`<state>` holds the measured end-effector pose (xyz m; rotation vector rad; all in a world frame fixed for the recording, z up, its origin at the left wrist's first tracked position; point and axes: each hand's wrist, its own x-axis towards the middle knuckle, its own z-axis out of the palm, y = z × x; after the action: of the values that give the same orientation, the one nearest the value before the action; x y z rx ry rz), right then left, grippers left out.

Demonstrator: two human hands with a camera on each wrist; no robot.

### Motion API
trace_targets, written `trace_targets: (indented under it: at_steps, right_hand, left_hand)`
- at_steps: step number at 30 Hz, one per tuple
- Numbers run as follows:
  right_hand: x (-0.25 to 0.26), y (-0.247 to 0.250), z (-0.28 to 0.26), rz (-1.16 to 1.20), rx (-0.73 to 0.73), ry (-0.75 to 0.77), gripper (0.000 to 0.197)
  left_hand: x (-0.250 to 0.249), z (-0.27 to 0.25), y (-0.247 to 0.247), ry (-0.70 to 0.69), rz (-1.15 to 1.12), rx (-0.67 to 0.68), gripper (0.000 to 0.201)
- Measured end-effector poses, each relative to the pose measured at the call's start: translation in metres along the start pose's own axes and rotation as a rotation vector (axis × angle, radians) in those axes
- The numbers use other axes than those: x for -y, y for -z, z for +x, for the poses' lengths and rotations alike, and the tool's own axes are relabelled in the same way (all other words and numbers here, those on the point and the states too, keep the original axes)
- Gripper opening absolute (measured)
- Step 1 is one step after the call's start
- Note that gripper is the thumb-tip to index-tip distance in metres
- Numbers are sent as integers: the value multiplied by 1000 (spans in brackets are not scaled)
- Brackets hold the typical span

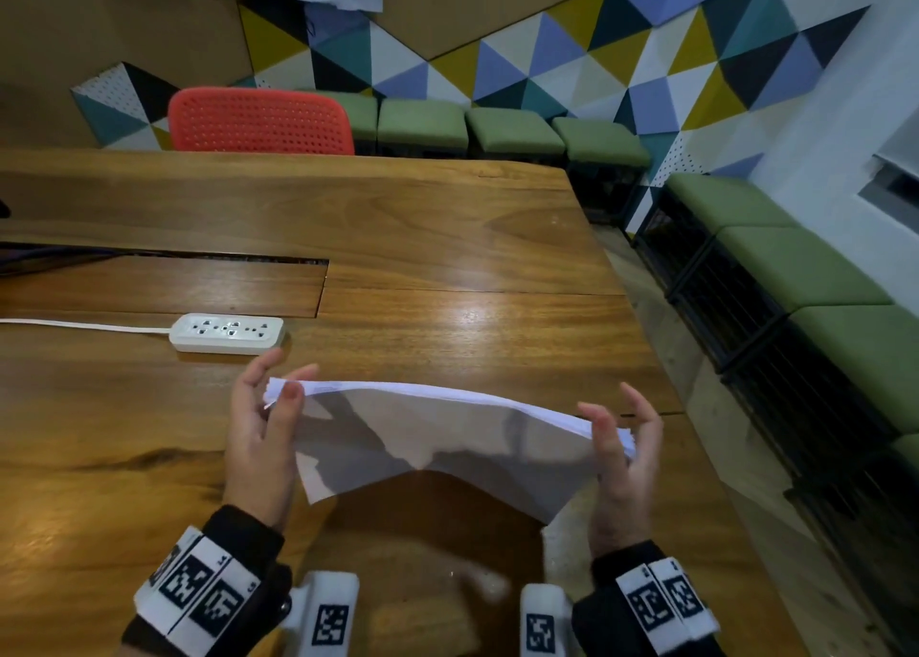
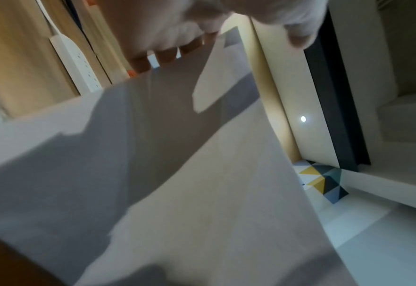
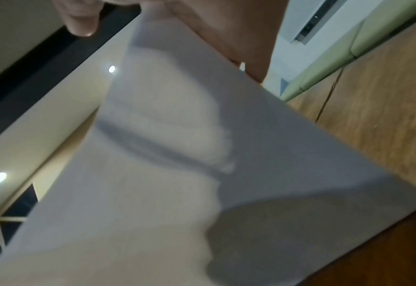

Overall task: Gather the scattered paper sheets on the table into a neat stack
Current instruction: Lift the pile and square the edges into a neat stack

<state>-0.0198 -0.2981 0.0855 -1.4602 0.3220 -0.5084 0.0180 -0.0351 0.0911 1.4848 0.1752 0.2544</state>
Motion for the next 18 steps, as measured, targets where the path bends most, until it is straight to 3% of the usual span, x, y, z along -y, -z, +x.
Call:
trace_targets:
  at_steps: [2, 6, 13, 18]
  right_hand:
    - [4, -7, 2, 6, -70, -8, 74]
    - [0, -10, 2, -97, -139, -34, 38]
    - [3, -12, 0, -114, -158, -33, 35]
    - [-3, -14, 7, -188, -169, -34, 22]
  left_hand:
    - [-3, 2, -6, 19, 24, -64, 63]
    - [-2, 2, -12, 53, 1, -105, 30]
    - [-7, 3, -17, 80, 6, -165, 9]
    - [-11, 1, -18, 114, 33, -161, 15]
